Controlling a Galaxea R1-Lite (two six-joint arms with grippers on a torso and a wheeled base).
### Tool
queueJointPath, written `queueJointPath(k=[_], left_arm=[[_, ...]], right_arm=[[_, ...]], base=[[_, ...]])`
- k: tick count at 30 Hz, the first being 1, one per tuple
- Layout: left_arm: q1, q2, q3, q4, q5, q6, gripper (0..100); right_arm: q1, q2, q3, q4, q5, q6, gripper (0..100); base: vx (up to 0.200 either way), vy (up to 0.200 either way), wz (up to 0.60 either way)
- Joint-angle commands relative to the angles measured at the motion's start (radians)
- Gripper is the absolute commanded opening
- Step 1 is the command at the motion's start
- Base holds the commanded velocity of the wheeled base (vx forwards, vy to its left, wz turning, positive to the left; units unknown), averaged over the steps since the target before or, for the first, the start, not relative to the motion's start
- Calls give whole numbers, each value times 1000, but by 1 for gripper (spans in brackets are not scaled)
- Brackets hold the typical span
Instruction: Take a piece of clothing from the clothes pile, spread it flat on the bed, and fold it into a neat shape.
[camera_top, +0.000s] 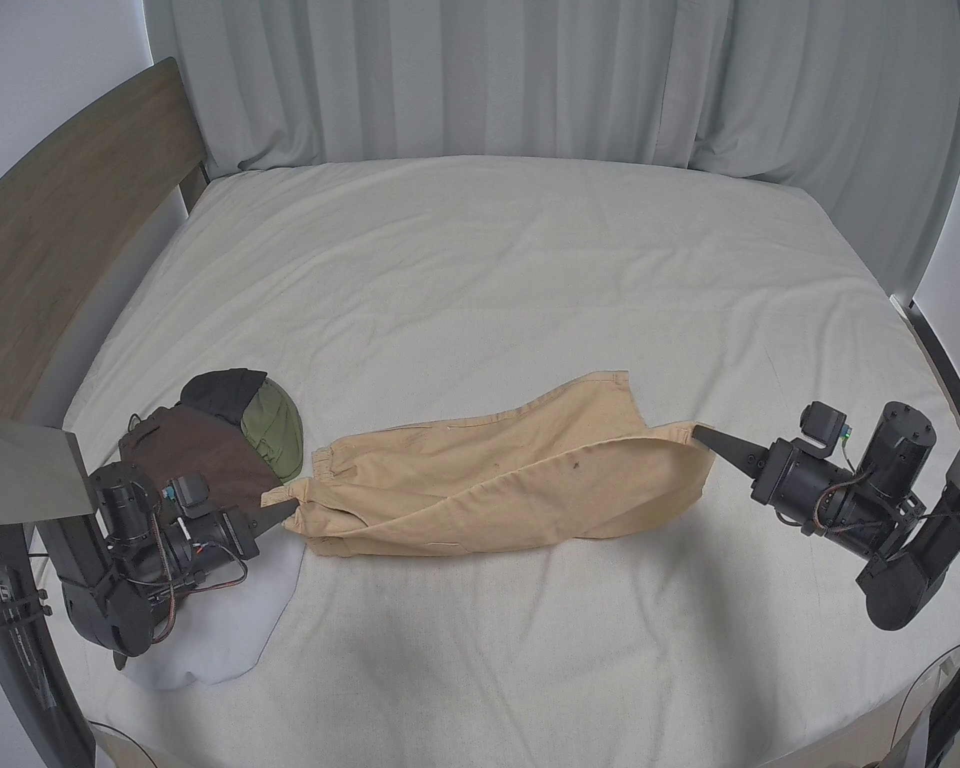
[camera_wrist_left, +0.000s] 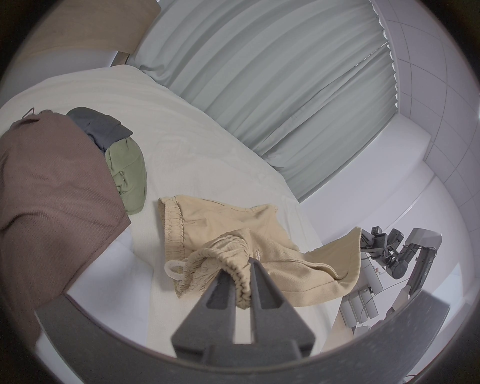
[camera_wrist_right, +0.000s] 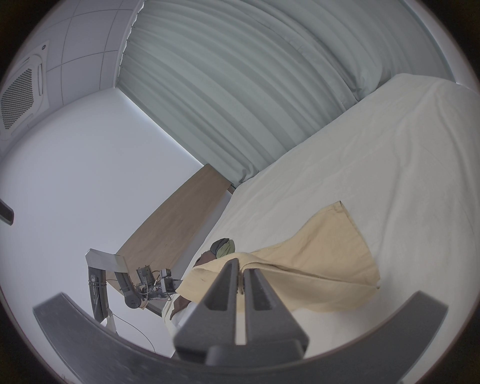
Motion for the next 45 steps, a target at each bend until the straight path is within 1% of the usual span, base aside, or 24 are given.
queueJointPath(k=[1,5,15,17,19,25,27,31,33,34,35,38,42,45], left_arm=[[5,-11,-3,1,0,-7,0],[7,-13,-10,-1,0,-25,0],[4,-13,-19,-1,1,-27,0],[2,-11,-25,1,9,-28,0],[-4,-11,-33,-1,37,-43,0],[-11,-11,-39,-1,41,-60,0],[-15,0,-65,1,43,-71,0],[-28,6,-85,1,51,-112,0],[-28,6,-85,1,52,-114,0],[-36,12,-105,1,87,-135,0],[-39,14,-114,1,101,-143,0],[-51,34,-134,1,126,-160,0],[-57,64,-152,1,141,-160,0],[-61,87,-180,1,172,-163,0]], right_arm=[[-11,12,-26,0,0,1,0],[-13,21,-47,0,0,1,0],[-22,81,-123,0,8,1,0],[-23,87,-130,0,10,1,0],[-28,104,-152,-1,14,2,0],[-33,121,-202,-1,20,39,0],[-39,139,-244,0,20,58,0],[-51,181,-279,0,19,59,0],[-51,182,-281,0,19,59,0],[-56,208,-310,0,19,59,0],[-60,217,-322,0,19,59,0],[-63,243,-357,2,19,61,0],[-66,277,-408,2,19,71,0],[-72,291,-437,3,19,81,0]], base=[[0,0,0],[0,0,0],[0,0,0],[0,0,0],[0,0,0],[0,0,0],[0,0,0],[0,0,0],[0,0,0],[0,0,0],[0,0,0],[0,0,0],[0,0,0],[0,0,0]])
